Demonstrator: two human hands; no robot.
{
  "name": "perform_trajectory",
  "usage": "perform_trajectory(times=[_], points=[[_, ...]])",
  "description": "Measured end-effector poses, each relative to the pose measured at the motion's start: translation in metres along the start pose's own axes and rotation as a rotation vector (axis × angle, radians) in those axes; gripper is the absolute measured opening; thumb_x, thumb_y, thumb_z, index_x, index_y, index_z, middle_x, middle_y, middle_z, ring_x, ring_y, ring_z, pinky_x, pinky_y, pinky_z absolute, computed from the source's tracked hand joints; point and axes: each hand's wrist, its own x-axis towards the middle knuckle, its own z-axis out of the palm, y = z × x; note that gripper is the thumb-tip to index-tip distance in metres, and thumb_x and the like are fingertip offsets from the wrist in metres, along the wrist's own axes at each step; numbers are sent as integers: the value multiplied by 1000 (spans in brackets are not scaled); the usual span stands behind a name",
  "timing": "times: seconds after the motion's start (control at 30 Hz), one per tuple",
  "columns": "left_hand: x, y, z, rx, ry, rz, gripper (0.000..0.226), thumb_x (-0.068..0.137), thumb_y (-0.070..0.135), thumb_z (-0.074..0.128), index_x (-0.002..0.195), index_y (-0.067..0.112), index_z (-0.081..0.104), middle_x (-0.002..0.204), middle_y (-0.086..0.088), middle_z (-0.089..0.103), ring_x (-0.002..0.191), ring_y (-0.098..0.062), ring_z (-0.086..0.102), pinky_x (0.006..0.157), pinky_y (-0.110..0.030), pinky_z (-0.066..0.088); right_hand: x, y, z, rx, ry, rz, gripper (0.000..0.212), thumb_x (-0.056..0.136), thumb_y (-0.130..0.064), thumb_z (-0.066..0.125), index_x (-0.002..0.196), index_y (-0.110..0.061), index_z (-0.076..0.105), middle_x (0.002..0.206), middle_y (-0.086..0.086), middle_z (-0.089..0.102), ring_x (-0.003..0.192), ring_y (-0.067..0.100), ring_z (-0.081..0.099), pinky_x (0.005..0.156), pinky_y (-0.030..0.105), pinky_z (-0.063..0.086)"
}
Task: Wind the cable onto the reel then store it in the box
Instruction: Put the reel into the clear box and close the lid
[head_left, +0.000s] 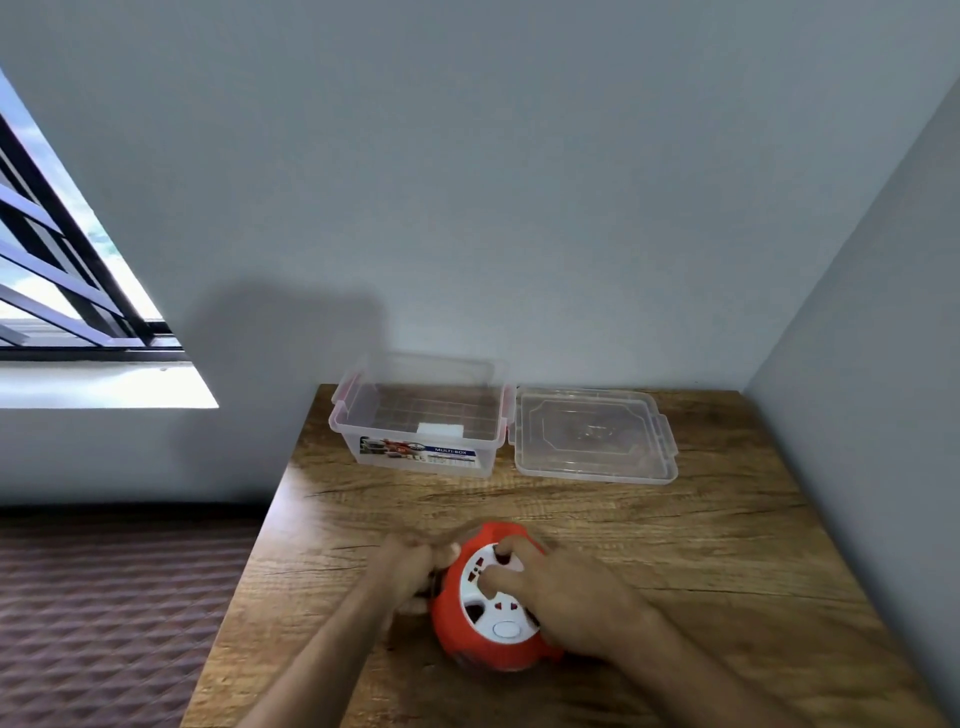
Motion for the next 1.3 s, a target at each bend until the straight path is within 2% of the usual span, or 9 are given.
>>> perform_trajectory(times=[0.13,0.23,0.33,0.5,0.63,0.8,0.93,1.1,1.3], points=[[0,19,-11,551,214,277,32,88,46,69,80,17,80,73,0,80,72,-22,76,62,-32,63,7,8,-3,335,273,125,36,92,-28,62,125,-38,50,133,-13,51,113,9,55,88,30,51],[-1,44,-30,258,662,470,36,93,43,66,70,16,72,68,0,73,69,-23,71,61,-31,54,39,15,-22,780,555,430,34,91,-39,69,121,-31,56,104,-18,62,90,-5,59,77,17,50],[18,65,-58,43,883,474,39,95,48,54,104,15,74,104,-7,71,98,-27,65,87,-39,49,82,27,-39,1140,612,663,47,89,-48,68,124,-20,53,85,-4,70,58,7,65,53,27,54],[37,60,-64,427,629,436,45,99,31,56,142,21,58,159,-14,42,144,-34,43,116,-53,41,117,30,-40,1307,607,792,23,95,-36,66,99,-15,57,63,9,68,38,14,57,42,26,50],[18,53,-64,418,659,472,35,99,34,57,124,16,74,143,-9,53,121,-26,58,99,-37,48,112,44,-29,1242,638,874,11,94,-20,65,86,-14,63,67,11,72,50,23,67,60,41,62],[-2,32,-60,438,601,492,41,86,53,64,97,19,84,107,-6,73,89,-18,69,78,-29,57,66,55,-21,1297,597,849,10,95,-16,65,102,-10,62,67,16,70,38,17,58,43,28,54],[-19,20,-40,355,543,512,28,92,35,73,104,12,82,111,-3,60,76,-5,59,61,-7,39,40,55,-11,1284,623,796,13,96,-17,64,105,-8,63,64,16,67,39,18,58,42,29,51],[-44,6,-13,145,783,639,25,94,34,69,103,14,58,109,1,43,79,-12,58,56,-14,42,22,46,7,1270,755,829,30,104,-43,42,95,-26,64,69,7,67,59,24,64,58,41,58],[-52,-17,39,403,576,263,53,87,54,64,123,19,48,114,1,55,111,-25,59,91,-42,56,19,26,17,910,204,830,27,97,-22,47,77,-13,63,84,8,68,85,28,66,82,43,56]])
